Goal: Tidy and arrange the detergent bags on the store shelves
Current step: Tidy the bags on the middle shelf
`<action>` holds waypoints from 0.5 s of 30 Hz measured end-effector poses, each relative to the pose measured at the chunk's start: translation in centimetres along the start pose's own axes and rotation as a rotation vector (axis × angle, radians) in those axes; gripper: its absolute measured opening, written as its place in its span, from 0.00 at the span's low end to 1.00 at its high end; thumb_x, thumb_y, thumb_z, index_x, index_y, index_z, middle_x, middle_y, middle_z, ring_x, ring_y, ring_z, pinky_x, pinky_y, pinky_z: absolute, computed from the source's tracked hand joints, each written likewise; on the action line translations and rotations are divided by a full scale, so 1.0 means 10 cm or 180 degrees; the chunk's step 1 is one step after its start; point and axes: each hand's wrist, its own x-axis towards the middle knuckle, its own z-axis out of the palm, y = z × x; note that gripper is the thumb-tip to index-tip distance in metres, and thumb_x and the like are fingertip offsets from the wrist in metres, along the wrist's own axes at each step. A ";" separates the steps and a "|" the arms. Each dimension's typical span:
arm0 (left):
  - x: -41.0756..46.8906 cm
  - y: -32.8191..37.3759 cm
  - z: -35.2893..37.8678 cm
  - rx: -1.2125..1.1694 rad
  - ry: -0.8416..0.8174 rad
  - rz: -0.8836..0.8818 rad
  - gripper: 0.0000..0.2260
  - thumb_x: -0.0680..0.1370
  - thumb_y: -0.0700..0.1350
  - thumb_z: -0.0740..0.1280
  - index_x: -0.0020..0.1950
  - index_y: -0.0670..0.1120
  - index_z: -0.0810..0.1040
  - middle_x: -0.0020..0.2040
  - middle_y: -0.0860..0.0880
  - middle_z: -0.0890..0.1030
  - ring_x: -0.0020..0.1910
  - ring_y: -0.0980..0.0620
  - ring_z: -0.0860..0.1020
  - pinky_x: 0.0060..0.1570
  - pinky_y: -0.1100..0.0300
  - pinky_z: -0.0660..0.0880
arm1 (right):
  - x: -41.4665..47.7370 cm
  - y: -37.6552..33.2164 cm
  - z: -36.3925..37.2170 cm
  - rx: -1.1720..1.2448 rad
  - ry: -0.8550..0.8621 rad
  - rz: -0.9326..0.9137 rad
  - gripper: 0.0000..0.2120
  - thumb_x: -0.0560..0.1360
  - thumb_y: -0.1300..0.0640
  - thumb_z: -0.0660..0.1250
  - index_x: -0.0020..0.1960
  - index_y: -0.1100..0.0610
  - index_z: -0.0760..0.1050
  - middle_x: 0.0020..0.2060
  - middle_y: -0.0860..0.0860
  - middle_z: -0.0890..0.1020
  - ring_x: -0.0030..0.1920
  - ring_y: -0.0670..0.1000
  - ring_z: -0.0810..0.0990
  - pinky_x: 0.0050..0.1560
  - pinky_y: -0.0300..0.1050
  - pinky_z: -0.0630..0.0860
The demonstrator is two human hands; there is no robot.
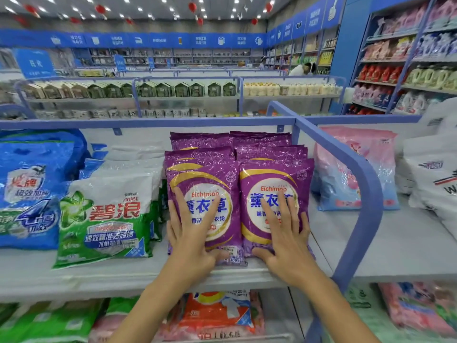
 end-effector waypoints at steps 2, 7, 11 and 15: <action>-0.06 -0.05 0.01 -0.0098 0.0161 -0.0009 0.52 0.67 0.58 0.81 0.78 0.72 0.47 0.73 0.56 0.17 0.76 0.44 0.23 0.78 0.37 0.41 | -0.09 -0.03 -0.01 -0.0019 0.0089 0.0129 0.55 0.73 0.36 0.72 0.79 0.33 0.31 0.79 0.46 0.27 0.79 0.53 0.25 0.78 0.66 0.38; -0.24 -0.10 0.07 -0.0380 0.0075 -0.0630 0.58 0.64 0.67 0.77 0.75 0.74 0.33 0.79 0.41 0.27 0.81 0.34 0.41 0.78 0.37 0.55 | -0.33 -0.24 0.05 0.0262 0.0175 0.1068 0.52 0.76 0.37 0.70 0.79 0.37 0.30 0.79 0.51 0.27 0.80 0.63 0.31 0.79 0.68 0.46; -0.22 -0.10 0.05 -0.0283 -0.0001 -0.0589 0.63 0.62 0.66 0.79 0.74 0.73 0.29 0.81 0.38 0.34 0.82 0.35 0.43 0.75 0.38 0.61 | -0.24 -0.27 0.06 0.0371 -0.0134 0.1052 0.52 0.79 0.42 0.68 0.77 0.39 0.24 0.75 0.56 0.22 0.77 0.70 0.28 0.77 0.69 0.39; -0.15 -0.07 0.08 -0.0190 0.0231 -0.0618 0.60 0.65 0.65 0.79 0.75 0.74 0.31 0.82 0.39 0.39 0.82 0.36 0.48 0.69 0.40 0.70 | -0.11 -0.25 0.09 0.0349 -0.0318 0.1034 0.53 0.80 0.43 0.67 0.74 0.39 0.20 0.71 0.58 0.17 0.75 0.73 0.26 0.75 0.71 0.36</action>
